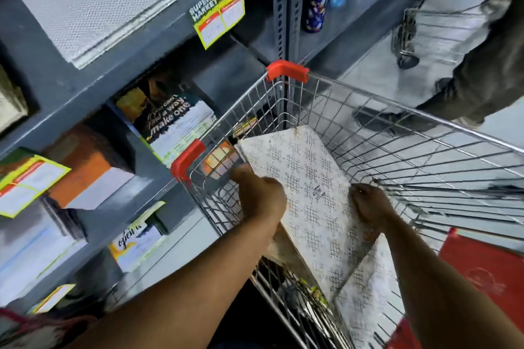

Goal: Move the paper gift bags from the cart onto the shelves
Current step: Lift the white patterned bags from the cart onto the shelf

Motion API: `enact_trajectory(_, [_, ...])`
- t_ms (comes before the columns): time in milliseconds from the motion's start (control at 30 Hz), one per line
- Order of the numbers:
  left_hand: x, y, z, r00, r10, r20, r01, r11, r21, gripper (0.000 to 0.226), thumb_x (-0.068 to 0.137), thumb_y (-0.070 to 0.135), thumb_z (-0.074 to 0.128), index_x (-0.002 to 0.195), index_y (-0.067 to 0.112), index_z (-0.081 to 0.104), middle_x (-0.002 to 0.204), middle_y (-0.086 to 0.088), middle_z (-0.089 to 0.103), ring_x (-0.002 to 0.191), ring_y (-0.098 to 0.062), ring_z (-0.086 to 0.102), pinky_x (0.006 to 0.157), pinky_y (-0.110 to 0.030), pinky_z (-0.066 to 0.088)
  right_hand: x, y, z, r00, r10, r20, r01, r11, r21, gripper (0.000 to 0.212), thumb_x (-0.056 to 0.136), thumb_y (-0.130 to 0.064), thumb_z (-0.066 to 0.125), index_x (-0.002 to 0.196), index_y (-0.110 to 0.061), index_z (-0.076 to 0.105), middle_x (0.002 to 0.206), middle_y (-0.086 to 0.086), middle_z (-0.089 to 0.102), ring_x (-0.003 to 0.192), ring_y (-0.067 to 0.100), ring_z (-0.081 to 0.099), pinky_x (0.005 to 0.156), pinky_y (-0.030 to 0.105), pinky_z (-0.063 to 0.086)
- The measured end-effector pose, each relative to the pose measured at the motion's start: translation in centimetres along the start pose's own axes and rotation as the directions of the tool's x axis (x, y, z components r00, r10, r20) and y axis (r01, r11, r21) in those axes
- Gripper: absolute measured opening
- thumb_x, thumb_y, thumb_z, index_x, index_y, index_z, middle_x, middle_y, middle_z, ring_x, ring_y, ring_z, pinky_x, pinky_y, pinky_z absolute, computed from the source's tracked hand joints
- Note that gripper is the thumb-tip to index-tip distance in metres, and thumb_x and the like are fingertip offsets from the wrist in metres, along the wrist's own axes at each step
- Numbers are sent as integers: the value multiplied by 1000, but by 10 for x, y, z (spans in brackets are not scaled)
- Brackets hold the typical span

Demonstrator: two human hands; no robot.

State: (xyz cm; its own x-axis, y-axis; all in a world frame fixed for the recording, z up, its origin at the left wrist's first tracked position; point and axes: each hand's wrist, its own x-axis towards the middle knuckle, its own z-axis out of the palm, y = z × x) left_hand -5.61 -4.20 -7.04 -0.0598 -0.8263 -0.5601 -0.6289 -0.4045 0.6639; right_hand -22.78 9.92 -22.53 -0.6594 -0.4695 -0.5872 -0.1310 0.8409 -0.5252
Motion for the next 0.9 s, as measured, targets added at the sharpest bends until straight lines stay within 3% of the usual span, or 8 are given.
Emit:
enact_trajectory(100, [-11,2,-12,1000,-21,15,23,988,-149,51,93,1,39,139,8,20,137,-17,44,111,-28,54,84,-28,45,-16,-10,-24,997,-69,-30,69,998,4,22,92,-24,53,100,-13,71,89,7,68,93,23,64,73,24,38])
enact_trajectory(233, [-21,-2,-39,994,-46,101,72,962,-265,29,90,6,45,119,6,48,116,-22,62,85,-26,57,70,-36,44,-45,-20,-60,987,-119,-111,132,984,118,19,88,-27,60,100,-16,71,94,6,71,83,18,64,77,27,47])
enact_trajectory(333, [-29,-1,-61,985,-30,171,96,915,-393,16,89,5,49,103,11,55,103,-17,67,83,-27,59,72,-45,49,-70,-37,-85,965,-179,-193,223,946,236,17,89,-26,61,100,-15,69,87,6,69,55,-4,58,57,22,48])
enact_trajectory(400, [-36,0,-72,980,3,198,90,885,-458,12,89,5,52,97,14,56,100,-19,66,85,-28,58,73,-45,45,-87,-51,-105,941,-268,-208,317,913,257,12,91,-19,59,96,-11,68,81,9,67,51,-8,55,58,21,46])
enact_trajectory(467, [-43,3,-82,979,39,198,75,842,-534,10,89,5,54,95,14,55,95,-18,62,83,-28,55,71,-45,42,-104,-65,-126,922,-338,-189,379,888,260,20,92,-15,58,101,0,66,72,8,70,54,-6,54,58,16,45])
enact_trajectory(567, [-56,12,-99,972,122,199,30,779,-627,15,91,4,52,105,9,55,95,-14,66,82,-28,61,74,-46,47,-128,-90,-159,903,-388,-182,417,895,159,27,92,-20,57,103,3,65,44,-18,56,42,-7,46,50,7,36])
enact_trajectory(700, [-62,27,-136,952,239,189,-38,711,-702,18,94,0,48,83,13,55,68,1,71,58,-13,63,61,-31,50,-169,-113,-197,871,-478,-111,486,873,52,31,88,-45,56,84,-17,67,50,4,38,42,10,32,44,24,29])
enact_trajectory(900, [-56,46,-181,937,324,128,-114,633,-766,12,94,4,50,92,15,53,89,-6,66,74,-20,62,75,-41,51,-218,-116,-203,787,-601,-142,616,751,237,40,90,-41,56,67,-8,57,51,6,24,41,13,18,40,23,16])
